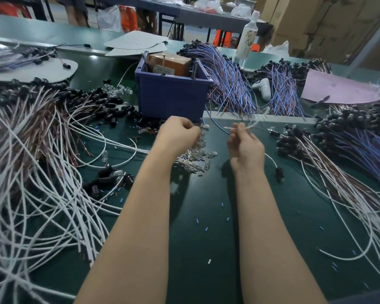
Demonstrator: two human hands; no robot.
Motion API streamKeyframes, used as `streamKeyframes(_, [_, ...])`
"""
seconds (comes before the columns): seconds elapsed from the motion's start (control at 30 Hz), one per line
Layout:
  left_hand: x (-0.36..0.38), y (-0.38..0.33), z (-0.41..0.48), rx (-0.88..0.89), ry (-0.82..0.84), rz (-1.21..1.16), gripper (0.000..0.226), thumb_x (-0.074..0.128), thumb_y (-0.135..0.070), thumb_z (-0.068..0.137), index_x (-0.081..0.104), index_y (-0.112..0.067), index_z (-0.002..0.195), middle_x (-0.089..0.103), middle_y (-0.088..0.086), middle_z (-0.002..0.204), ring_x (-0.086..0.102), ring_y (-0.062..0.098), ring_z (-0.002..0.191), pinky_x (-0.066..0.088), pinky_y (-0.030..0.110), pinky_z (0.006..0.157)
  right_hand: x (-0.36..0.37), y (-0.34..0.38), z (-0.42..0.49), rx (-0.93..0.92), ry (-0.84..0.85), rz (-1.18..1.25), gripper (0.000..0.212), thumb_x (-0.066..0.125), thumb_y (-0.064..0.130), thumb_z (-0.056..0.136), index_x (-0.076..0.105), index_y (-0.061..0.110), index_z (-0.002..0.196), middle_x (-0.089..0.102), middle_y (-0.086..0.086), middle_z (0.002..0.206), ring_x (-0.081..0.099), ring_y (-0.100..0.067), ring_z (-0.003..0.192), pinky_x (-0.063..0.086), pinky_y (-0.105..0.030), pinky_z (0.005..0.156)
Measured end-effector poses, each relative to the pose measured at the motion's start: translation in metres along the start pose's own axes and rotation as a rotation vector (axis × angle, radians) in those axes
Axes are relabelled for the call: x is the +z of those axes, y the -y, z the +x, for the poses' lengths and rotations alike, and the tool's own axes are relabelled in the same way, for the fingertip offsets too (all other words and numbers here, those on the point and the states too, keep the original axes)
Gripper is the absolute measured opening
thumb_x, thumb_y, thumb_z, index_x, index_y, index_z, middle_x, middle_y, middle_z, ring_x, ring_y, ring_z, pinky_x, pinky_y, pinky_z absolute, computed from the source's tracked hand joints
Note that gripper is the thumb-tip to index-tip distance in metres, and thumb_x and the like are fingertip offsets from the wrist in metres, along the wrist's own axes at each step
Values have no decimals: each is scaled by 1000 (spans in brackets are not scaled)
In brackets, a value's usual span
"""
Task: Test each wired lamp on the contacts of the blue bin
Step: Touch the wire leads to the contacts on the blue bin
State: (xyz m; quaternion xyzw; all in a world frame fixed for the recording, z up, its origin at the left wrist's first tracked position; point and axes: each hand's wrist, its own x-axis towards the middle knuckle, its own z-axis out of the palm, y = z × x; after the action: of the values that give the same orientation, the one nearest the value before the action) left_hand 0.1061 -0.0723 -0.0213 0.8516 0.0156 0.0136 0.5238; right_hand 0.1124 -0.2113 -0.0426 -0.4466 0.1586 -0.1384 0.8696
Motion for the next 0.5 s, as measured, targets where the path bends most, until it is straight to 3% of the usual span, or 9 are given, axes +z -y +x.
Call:
streamKeyframes(0.13, [-13, 7, 2, -110, -267, 150, 21, 53, -19, 86, 68, -15, 100, 69, 6, 104, 60, 26, 100, 44, 29, 78, 1, 0, -2, 31, 30, 62, 17, 55, 8, 95, 62, 5, 80, 66, 3, 54, 59, -2, 49, 52, -14, 52])
streamKeyframes(0.23, [-6, 4, 1, -102, -219, 238, 35, 54, -24, 88, 60, -19, 123, 56, 7, 126, 49, 30, 119, 43, 37, 99, 10, -5, -7, 86, 98, 114, 18, 54, 7, 94, 62, 3, 79, 66, 0, 57, 61, -5, 50, 54, -15, 54])
streamKeyframes(0.4, [8, -9, -7, 8, 83, -55, 26, 53, -28, 95, 71, -10, 100, 72, 10, 100, 64, 25, 99, 50, 34, 93, 16, -8, -9, 161, 155, 154, 20, 53, 11, 96, 63, 6, 79, 65, 1, 56, 58, -5, 49, 50, -14, 51])
streamKeyframes(0.5, [22, -17, -9, 47, 110, -68, 28, 48, -30, 98, 70, -14, 102, 72, 7, 102, 63, 21, 98, 46, 28, 87, 21, -13, -11, 163, 171, 100, 18, 55, 14, 94, 66, 9, 81, 63, 1, 60, 51, -10, 55, 43, -19, 58])
